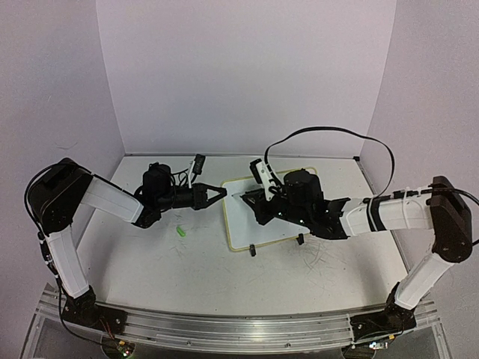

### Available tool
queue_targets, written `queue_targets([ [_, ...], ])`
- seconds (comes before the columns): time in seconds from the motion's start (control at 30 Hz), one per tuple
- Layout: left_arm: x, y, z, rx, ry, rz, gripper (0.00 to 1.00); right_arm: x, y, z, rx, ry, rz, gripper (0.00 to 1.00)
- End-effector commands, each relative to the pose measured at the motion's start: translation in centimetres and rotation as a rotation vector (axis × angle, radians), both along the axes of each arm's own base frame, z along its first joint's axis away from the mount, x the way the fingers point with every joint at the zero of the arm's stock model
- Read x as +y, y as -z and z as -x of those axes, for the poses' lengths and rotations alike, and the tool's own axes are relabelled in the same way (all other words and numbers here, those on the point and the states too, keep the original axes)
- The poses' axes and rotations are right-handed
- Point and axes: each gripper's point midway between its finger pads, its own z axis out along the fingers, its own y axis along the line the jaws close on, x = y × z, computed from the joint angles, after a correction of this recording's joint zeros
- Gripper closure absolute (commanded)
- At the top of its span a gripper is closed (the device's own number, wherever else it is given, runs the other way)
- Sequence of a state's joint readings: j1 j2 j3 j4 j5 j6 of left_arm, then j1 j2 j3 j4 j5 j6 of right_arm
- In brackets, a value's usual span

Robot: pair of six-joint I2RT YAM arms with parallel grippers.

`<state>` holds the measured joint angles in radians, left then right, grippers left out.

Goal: Write a sentence on the whiteboard
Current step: Hold the whiteboard at the center of the board, then write a sentence on the whiteboard.

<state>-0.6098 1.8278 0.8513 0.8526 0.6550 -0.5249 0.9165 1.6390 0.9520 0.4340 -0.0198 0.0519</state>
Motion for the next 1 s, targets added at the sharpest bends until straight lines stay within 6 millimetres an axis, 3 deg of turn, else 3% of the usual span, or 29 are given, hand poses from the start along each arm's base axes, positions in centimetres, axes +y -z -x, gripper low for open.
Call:
queue_targets([
  [0.0,-0.2,-1.9,-0.6,-0.06,0.0,0.03,0.96,0.7,-2.5,-0.3,-0.056,0.002,-0.067,1.0],
  [0.43,-0.3,-1.6,-0.4,-0.073,0.011,0.02,1.0,0.2,-1.9,-0.8,-0.047,0.045,-0.059,1.0],
  [0.97,-0.3,-2.2,-0.1,-0.089,0.022,0.026,1.0,1.4,-0.6,-0.9,-0.019,0.027,-0.04,1.0],
])
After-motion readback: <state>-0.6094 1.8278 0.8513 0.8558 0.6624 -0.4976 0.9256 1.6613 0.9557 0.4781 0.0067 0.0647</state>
